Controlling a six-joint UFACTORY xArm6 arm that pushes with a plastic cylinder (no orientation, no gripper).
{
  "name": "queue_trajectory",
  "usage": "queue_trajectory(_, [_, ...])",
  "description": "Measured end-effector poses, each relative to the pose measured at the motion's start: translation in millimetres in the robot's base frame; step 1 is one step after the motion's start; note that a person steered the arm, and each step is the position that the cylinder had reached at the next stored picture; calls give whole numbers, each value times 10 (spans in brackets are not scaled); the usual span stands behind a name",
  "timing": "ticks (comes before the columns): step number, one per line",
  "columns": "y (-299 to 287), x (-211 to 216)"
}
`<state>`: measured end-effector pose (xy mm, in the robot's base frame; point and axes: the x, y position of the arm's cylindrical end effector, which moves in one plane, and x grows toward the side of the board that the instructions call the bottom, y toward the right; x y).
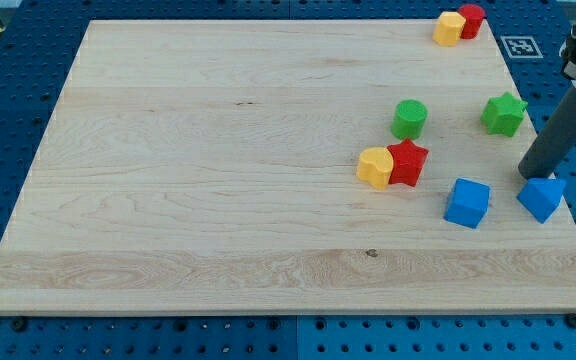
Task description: Nudge the blue triangle down a bit
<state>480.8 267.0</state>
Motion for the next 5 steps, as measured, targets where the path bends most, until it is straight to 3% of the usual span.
queue_trajectory(5, [-23,289])
